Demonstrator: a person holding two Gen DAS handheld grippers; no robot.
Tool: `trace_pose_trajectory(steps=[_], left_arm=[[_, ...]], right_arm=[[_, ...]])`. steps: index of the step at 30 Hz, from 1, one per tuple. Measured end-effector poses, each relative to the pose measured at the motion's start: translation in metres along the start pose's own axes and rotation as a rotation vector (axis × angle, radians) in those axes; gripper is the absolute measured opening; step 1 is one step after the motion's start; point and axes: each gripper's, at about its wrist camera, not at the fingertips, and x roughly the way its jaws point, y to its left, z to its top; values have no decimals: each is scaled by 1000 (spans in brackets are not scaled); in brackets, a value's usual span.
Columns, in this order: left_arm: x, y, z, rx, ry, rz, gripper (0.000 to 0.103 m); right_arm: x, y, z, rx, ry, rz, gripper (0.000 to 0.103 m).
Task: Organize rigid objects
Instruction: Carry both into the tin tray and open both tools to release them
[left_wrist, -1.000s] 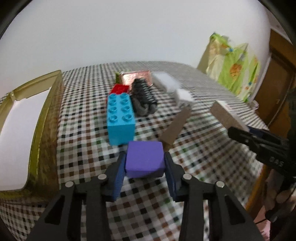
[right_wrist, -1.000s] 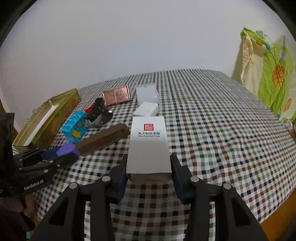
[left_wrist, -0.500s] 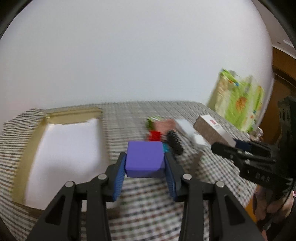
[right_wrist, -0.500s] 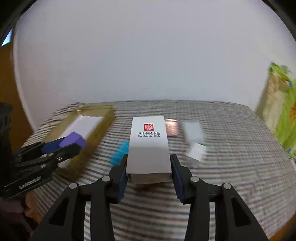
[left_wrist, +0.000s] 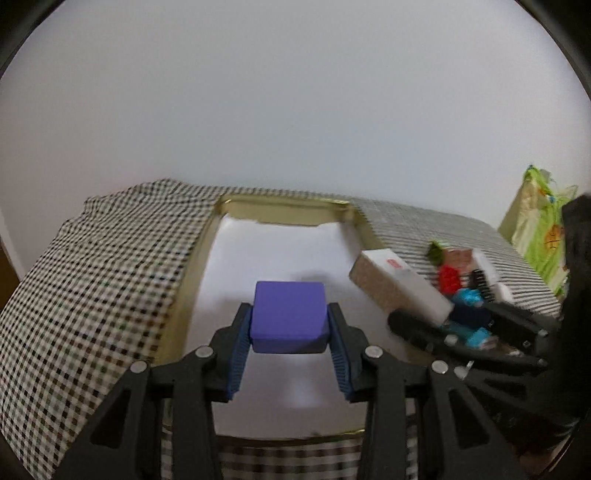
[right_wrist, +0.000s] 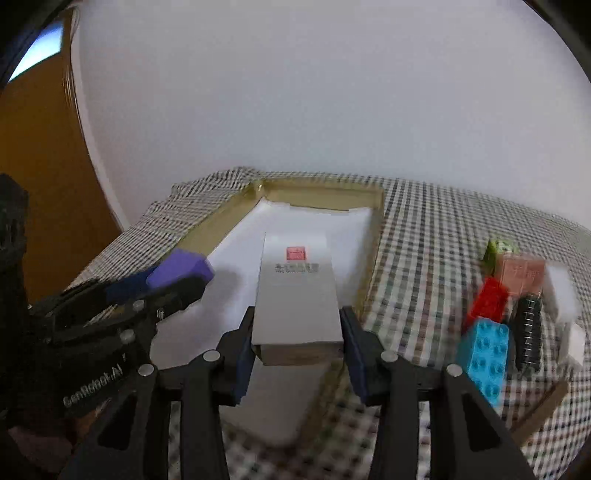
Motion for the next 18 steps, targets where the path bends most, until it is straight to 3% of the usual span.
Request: trace_pose_trajectory(steps=[8, 15, 18], left_arm=[[21, 27, -7, -46, 48, 42, 39], [24, 27, -2, -32, 35, 53, 39], [26, 26, -2, -26, 48, 50, 39]], right_arm=[[39, 24, 3, -56, 64, 26, 45], [46, 25, 4, -54, 35, 36, 45], [42, 21, 4, -18, 17, 86, 46]])
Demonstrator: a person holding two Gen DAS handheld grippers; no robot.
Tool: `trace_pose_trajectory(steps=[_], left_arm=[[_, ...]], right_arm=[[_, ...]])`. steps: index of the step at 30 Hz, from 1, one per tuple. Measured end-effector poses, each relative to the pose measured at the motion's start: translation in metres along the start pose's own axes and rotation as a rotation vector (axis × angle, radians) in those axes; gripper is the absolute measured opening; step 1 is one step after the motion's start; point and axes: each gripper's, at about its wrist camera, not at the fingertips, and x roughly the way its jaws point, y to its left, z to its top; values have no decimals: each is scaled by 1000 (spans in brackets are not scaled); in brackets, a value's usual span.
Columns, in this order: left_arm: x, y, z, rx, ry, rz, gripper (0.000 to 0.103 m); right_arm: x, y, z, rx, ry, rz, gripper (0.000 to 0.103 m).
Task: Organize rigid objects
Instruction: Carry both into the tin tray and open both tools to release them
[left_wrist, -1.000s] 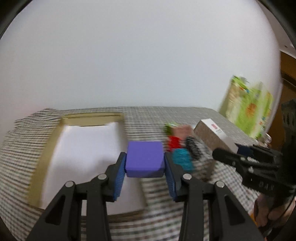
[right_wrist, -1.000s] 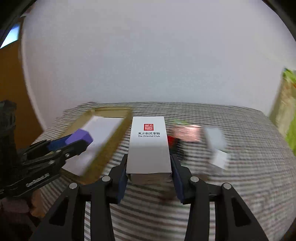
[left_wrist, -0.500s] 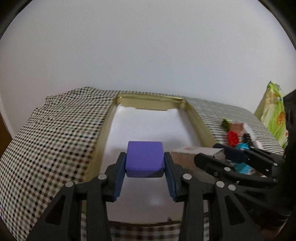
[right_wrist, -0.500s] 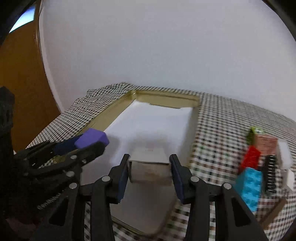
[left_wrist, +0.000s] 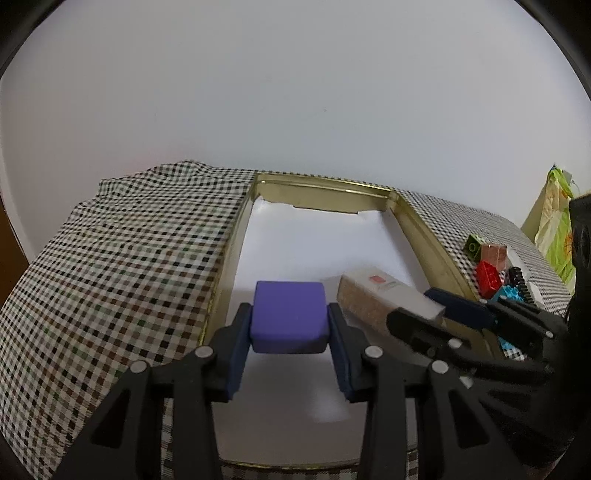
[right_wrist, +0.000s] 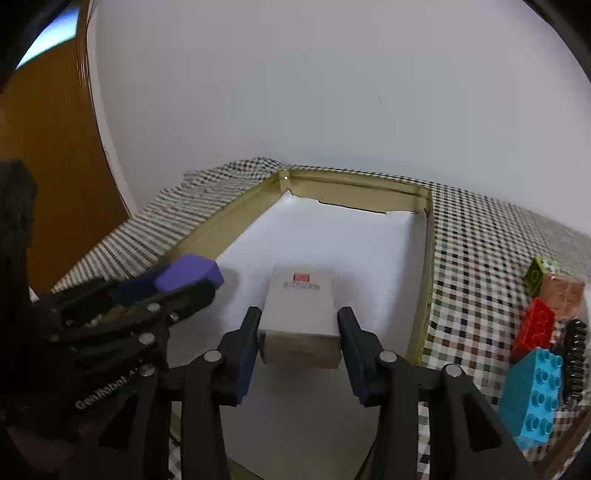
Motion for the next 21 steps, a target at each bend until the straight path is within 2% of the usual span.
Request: trace_pose_trajectory(steps=[4, 7, 9, 11, 16, 19, 21], left_arm=[[2, -5, -1, 21, 13, 41, 41], [0, -5, -1, -11, -1, 40, 44], [-6, -4, -2, -41, -31, 63, 49], [-9, -2, -2, -65, -47, 59, 51], [-12, -2, -3, -121, -61, 73, 53], [-15, -1, -6, -174, -69, 55, 58], [-17, -3, -7, -181, -76, 53, 66]], right_arm=[[-3, -6, -1, 41, -24, 51, 47], [-7, -7, -2, 56, -50, 51, 50], [-13, -9, -3, 69, -73, 45, 61], [-17, -13, -4, 96, -87, 52, 67], [-23, -13, -5, 102, -111, 50, 68], [-30, -16, -6, 111, -140, 50, 68], [-35, -18, -6, 111, -169, 27, 68]])
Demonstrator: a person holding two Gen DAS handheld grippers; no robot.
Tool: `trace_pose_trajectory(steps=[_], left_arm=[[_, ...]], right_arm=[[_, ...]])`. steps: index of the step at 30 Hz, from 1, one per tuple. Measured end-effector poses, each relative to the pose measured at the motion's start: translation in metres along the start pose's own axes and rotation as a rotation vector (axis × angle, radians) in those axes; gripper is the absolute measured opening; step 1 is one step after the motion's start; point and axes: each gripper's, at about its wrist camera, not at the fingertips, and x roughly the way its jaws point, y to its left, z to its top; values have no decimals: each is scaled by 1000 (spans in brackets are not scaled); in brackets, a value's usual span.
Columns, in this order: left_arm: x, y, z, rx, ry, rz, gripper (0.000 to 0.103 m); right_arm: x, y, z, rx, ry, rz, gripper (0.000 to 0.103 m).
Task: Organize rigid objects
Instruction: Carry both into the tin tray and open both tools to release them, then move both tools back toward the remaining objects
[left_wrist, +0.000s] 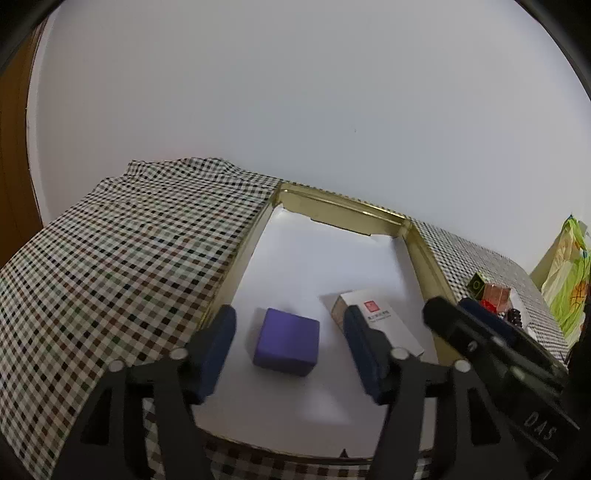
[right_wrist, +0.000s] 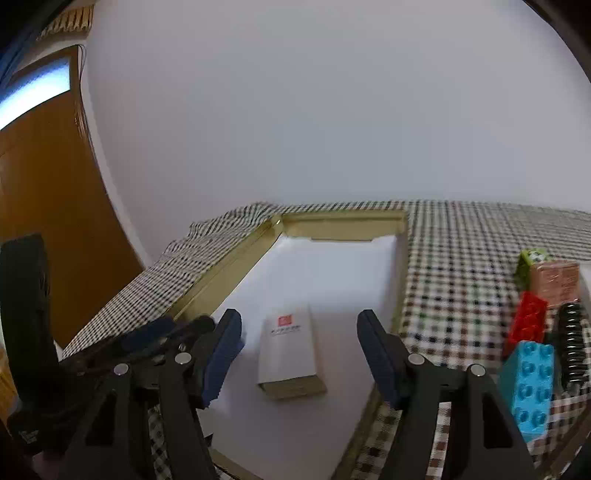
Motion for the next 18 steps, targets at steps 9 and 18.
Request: trace_pose_trajectory(steps=[9, 18], left_arm=[[-5, -11, -5, 8, -6, 32, 79], [-22, -16, -14, -39, -44, 44, 80]], right_arm=[[-27, -12, 4, -11, -115, -153, 75], [-44, -28, 0, 34, -137, -202, 75]])
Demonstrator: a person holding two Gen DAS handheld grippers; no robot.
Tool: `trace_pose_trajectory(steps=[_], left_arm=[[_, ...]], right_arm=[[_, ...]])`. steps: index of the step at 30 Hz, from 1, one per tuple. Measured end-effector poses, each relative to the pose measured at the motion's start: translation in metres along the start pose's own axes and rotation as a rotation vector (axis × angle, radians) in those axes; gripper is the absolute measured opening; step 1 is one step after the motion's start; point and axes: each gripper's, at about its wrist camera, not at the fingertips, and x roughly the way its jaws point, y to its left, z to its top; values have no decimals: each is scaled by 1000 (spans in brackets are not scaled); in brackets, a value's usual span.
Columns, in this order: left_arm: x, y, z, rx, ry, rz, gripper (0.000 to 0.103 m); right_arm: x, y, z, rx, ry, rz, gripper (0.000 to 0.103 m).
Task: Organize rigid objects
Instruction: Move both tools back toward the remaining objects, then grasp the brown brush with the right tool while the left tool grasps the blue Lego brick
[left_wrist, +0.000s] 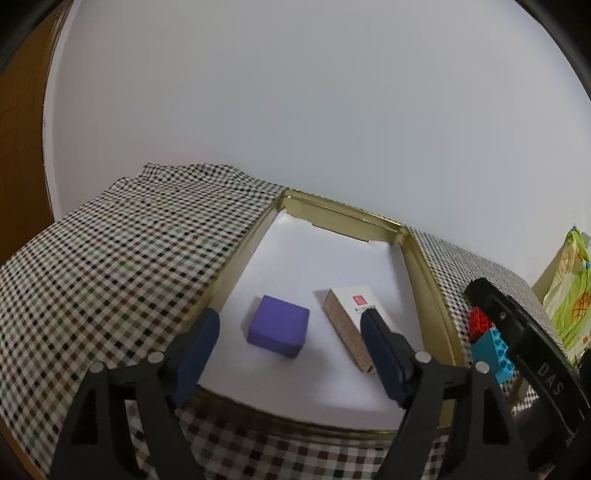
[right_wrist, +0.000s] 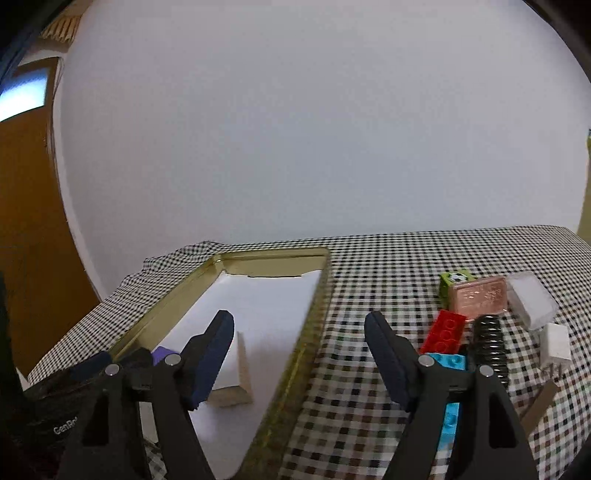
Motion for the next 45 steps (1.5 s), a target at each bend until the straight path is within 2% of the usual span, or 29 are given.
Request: trace_pose_trajectory(steps=[7, 13, 24, 30, 33, 37, 40, 45], left_arm=[[-4, -28, -5, 85, -18, 19, 80], [-2, -49, -9, 124, -13, -8, 80], [-2, -86, -20, 214, -20, -41, 80], [3, -112, -33, 281, 7, -81, 80], [5, -125, -42, 325, 19, -91, 80], [6, -136, -46, 362, 18, -105, 80], [10, -139, -47, 364, 31, -114, 80], [7, -142, -50, 364, 40, -118, 80]], right_arm=[[-22, -24, -3, 10, -7, -73, 75], [-25, -50, -7, 98, 42, -128, 75], [-51, -107, -16, 183, 91, -215, 75], [-62, -136, -25, 213, 123, -280, 75], [-67, -148, -31, 236, 147, -248, 75], [-66, -152, -32, 240, 181, -275, 75], [-54, -155, -31, 259, 246, -262, 75], [-38, -144, -34, 234, 300, -213, 75]])
